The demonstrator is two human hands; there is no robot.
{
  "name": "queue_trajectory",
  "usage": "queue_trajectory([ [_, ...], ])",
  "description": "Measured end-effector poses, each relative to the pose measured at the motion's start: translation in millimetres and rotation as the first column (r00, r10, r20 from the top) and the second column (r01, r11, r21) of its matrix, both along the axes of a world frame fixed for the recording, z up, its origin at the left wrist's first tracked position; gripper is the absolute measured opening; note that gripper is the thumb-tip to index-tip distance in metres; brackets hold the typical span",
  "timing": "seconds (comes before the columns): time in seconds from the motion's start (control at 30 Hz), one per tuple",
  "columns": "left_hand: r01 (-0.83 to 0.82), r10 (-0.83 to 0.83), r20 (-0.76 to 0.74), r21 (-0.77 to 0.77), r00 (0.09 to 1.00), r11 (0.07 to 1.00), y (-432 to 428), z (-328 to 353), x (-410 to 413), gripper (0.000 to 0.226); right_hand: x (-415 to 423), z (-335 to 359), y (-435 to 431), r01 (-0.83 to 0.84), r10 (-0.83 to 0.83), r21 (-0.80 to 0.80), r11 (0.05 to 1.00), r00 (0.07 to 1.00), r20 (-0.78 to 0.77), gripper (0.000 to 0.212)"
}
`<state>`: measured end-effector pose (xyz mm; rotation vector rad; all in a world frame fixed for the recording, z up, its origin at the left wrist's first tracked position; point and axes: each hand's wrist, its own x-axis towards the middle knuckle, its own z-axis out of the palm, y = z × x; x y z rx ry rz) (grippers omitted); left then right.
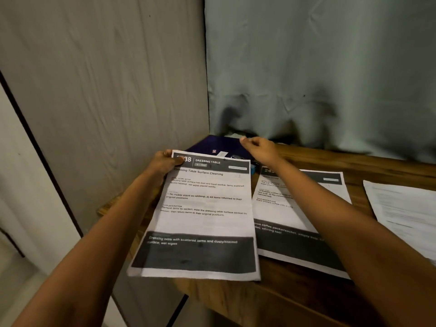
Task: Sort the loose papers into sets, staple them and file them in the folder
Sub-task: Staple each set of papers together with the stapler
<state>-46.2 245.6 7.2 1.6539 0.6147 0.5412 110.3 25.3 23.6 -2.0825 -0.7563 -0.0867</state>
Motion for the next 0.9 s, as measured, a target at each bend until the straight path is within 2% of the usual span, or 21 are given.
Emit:
queue_trajectory([
  [0.07,0.006,-0.006,0.016,0.009,1.0,1.0,4,8,2,0.008,-9,7,-5,-0.051,0.052,0.01,0.999,0.987,-0.154,0.057],
  [0.13,0.013,-0.015,0.025,0.044,1.0,0.999,6,15,3,0.007,-16,10,-8,-0.125,0.12,0.003,0.992,0.945,-0.306,0.042],
  [0.2,0.009,-0.015,0.055,0.111,0.998,0.994,8,20,5,0.007,-19,9,-9,-0.177,0.174,0.029,0.984,0.906,-0.387,0.023],
  [0.27,-0.018,-0.004,0.13,0.168,0.991,0.986,8,22,6,0.005,-25,6,-7,-0.135,0.163,0.094,0.986,0.885,-0.437,0.007],
  [0.33,-0.076,0.034,0.211,0.196,0.977,0.978,5,23,7,0.022,-31,3,-2,-0.047,0.131,0.181,0.982,0.863,-0.488,0.014],
  [0.4,-0.126,0.056,0.213,0.335,0.976,0.934,-7,24,2,0.041,-35,-1,5,0.023,0.107,0.239,0.971,0.851,-0.515,0.018],
  [0.47,-0.064,0.013,0.106,0.494,0.994,0.867,-25,25,-11,0.051,-38,-4,12,0.068,0.079,0.253,0.965,0.845,-0.529,0.019],
  [0.53,0.129,-0.099,-0.083,0.562,0.992,0.817,-49,21,-30,0.064,-37,-9,19,0.106,0.034,0.234,0.966,0.85,-0.525,0.016],
  [0.6,0.301,-0.147,-0.288,0.618,0.946,0.726,-72,11,-48,0.079,-35,-15,26,0.135,-0.042,0.166,0.977,0.883,-0.468,0.011],
  [0.67,0.442,-0.123,-0.475,0.651,0.871,0.617,-91,-1,-63,0.098,-34,-20,31,0.131,-0.092,0.083,0.988,0.926,-0.366,0.018],
  [0.7,0.503,-0.119,-0.545,0.64,0.83,0.581,-99,-7,-67,0.104,-33,-23,32,0.121,-0.102,0.044,0.992,0.947,-0.305,0.013],
  [0.73,0.545,-0.111,-0.593,0.629,0.798,0.554,-105,-13,-70,0.105,-34,-24,33,0.116,-0.108,0.018,0.993,0.964,-0.244,0.007],
  [0.8,0.577,-0.076,-0.636,0.637,0.768,0.511,-108,-27,-71,0.097,-34,-26,34,0.13,-0.127,0.01,0.991,0.979,-0.162,0.02],
  [0.9,0.566,-0.031,-0.637,0.661,0.77,0.493,-111,-37,-68,0.086,-38,-26,31,0.133,-0.129,0.037,0.99,0.986,-0.107,0.033],
])
